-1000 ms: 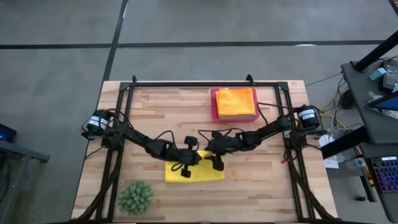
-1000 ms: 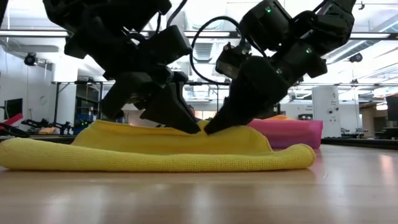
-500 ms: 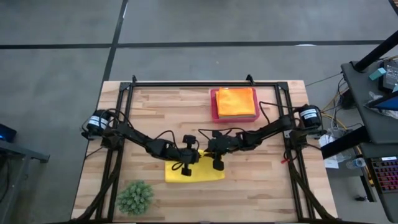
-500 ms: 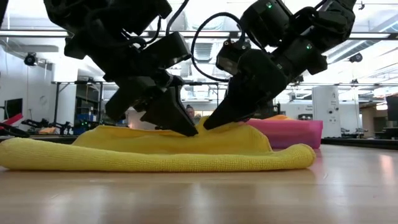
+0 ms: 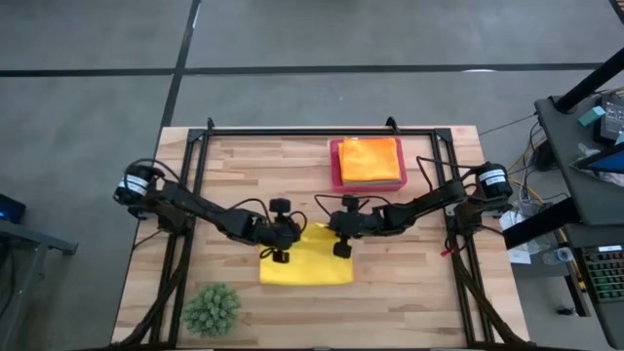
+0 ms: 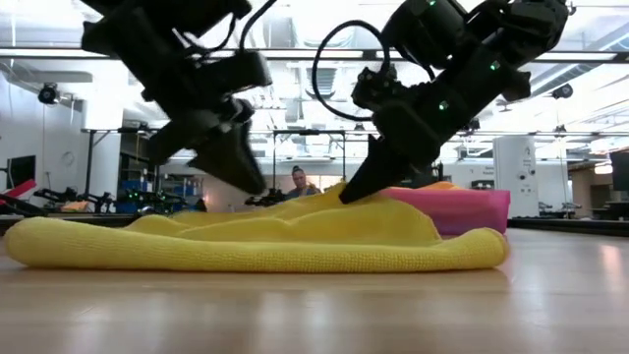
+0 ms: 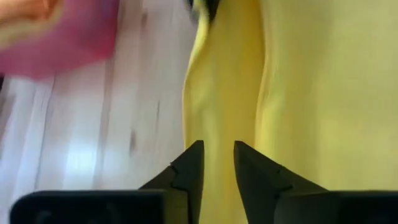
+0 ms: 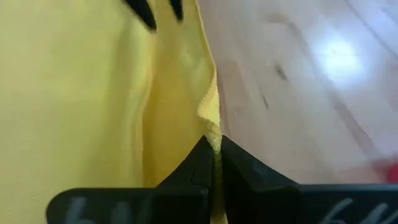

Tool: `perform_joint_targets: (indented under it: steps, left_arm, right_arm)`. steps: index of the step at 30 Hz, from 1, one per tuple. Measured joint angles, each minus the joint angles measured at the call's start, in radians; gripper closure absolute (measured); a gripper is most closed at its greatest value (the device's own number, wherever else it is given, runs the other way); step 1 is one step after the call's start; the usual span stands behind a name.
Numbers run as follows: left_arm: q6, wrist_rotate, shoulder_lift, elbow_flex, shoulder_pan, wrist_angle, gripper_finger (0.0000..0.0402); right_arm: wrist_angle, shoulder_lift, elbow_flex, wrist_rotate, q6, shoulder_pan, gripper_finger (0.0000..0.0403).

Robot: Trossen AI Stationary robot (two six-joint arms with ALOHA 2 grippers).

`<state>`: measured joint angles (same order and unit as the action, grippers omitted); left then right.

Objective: Fold microfiber towels
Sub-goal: Fold the yellow microfiber cloth

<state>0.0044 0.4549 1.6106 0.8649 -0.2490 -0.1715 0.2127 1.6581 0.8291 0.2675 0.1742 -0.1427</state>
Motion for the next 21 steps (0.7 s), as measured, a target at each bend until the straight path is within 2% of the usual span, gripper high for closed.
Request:
perform_joint_targets:
  steps: [6, 12, 17, 21]
  left_arm:
    - [-0.024, 0.004, -0.026, -0.026, 0.042, -0.125, 0.0317]
    - [0.021, -0.011, -0.044, -0.043, 0.104, -0.248, 0.0318]
    - [0.053, -0.08, -0.054, -0.071, 0.188, -0.253, 0.0341]
    - [0.028, -0.086, -0.048, -0.087, 0.228, -0.252, 0.0369]
  right_arm:
    - [-0.055, 0.001, 0.0, 0.016, 0.0, 0.001, 0.0387]
    - [-0.056, 0.001, 0.0, 0.03, -0.026, 0.001, 0.0346]
    - [-0.128, -0.006, 0.0, 0.152, -0.018, 0.001, 0.03]
    - [-0.176, -0.038, 0.0, 0.178, -0.019, 0.001, 0.0271]
